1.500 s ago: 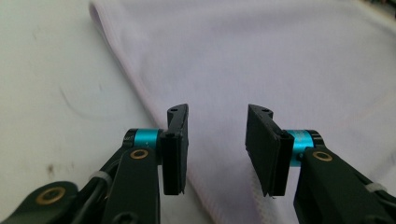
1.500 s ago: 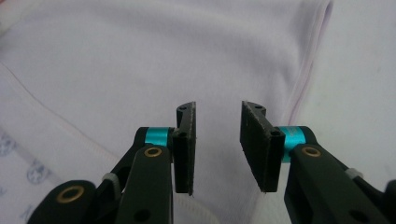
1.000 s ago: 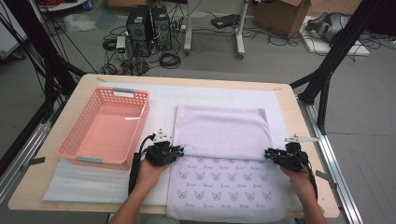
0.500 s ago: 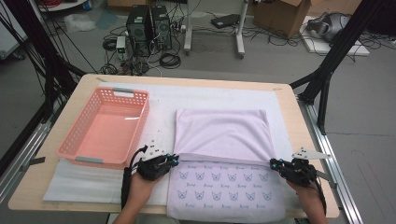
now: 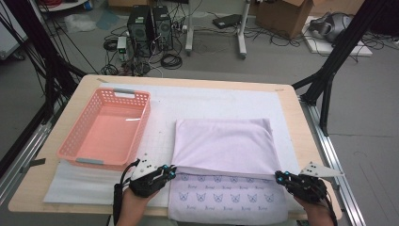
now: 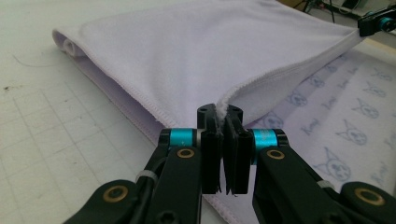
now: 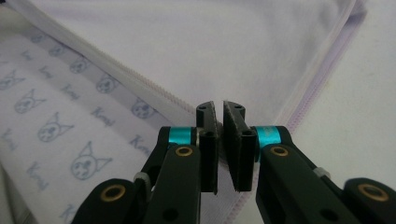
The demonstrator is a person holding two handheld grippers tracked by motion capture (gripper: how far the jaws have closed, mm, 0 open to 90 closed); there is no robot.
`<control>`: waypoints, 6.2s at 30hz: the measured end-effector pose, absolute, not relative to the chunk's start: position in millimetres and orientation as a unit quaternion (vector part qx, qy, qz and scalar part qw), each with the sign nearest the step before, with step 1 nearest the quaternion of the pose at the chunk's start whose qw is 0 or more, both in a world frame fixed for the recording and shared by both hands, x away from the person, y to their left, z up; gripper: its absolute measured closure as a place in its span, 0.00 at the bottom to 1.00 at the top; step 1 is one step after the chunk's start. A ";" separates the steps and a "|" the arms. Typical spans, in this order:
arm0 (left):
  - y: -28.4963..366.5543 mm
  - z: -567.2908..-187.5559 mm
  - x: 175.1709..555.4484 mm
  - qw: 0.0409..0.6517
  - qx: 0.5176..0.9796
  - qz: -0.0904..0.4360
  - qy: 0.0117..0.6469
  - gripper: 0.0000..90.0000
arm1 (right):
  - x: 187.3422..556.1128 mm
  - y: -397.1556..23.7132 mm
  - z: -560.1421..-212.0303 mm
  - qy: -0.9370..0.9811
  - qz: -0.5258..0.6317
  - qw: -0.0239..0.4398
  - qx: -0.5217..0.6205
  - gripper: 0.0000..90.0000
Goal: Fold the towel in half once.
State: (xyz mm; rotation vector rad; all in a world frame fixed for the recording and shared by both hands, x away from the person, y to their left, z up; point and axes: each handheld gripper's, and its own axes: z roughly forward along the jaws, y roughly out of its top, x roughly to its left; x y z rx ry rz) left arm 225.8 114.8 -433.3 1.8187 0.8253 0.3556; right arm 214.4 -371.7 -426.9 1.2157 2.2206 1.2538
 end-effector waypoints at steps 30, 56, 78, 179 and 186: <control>114.2 -430.5 212.7 0.543 0.747 0.120 0.363 0.44 | 193.1 -370.1 -422.0 0.749 0.451 0.160 0.457 0.61; 73.5 -437.2 224.7 0.493 0.796 0.108 0.333 0.96 | 210.0 -349.8 -427.9 0.786 0.396 0.161 0.447 0.96; 99.2 -432.8 228.8 0.519 0.752 0.120 0.389 0.50 | 195.7 -354.3 -420.3 0.755 0.418 0.177 0.473 0.64; 69.9 -411.6 441.7 0.486 0.719 0.171 0.466 0.62 | 426.3 -359.8 -421.0 0.719 0.391 0.235 0.525 0.66; 72.4 -412.6 415.7 0.504 0.716 0.164 0.454 0.56 | 405.3 -367.3 -411.1 0.719 0.405 0.208 0.526 0.58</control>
